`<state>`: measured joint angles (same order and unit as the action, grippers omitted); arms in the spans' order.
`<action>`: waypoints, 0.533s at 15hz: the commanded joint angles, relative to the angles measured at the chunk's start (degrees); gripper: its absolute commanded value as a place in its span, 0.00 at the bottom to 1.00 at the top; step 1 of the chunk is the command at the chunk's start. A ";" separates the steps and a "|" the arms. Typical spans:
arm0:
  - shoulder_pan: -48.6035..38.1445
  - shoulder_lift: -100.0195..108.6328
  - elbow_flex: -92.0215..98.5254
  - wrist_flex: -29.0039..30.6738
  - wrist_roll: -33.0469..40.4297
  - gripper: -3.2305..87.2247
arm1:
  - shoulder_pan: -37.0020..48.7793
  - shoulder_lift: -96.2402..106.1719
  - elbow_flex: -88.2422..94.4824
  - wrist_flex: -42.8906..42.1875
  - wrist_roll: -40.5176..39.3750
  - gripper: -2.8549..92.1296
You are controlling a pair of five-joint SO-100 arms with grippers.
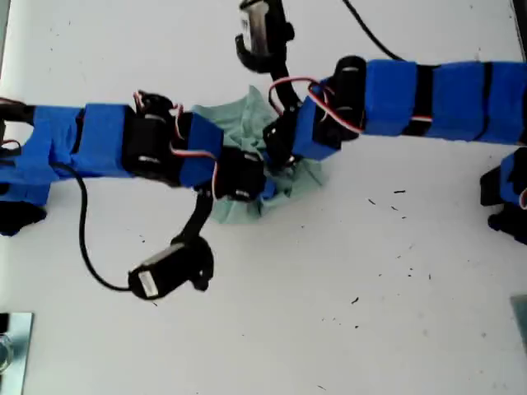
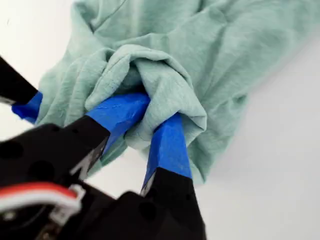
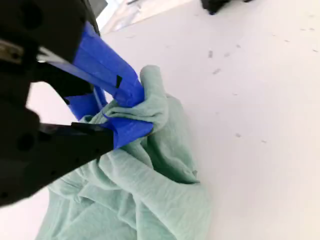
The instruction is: Fold t shirt
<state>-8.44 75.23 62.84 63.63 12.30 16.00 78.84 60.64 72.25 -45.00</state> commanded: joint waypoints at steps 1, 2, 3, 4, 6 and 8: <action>-4.92 5.98 0.09 0.09 0.70 0.03 | 4.22 4.04 -2.55 -5.80 -2.37 0.05; -6.15 6.59 1.67 0.09 0.26 0.03 | 5.10 3.52 -2.20 -6.94 -2.46 0.05; -7.03 7.73 3.43 0.00 0.00 0.03 | 5.71 3.60 -1.05 -7.56 -2.64 0.04; -7.91 9.76 5.54 0.09 0.00 0.03 | 6.15 4.04 -0.18 -7.56 -3.43 0.05; -11.07 20.83 15.56 0.18 -0.79 0.36 | 8.61 5.36 -1.93 -6.24 -5.54 0.34; -18.02 45.79 39.73 -6.42 -2.64 0.38 | 13.54 16.17 6.94 -10.20 -7.21 0.55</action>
<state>-21.09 99.40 88.15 61.96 11.07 26.02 82.27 63.54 65.83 -50.62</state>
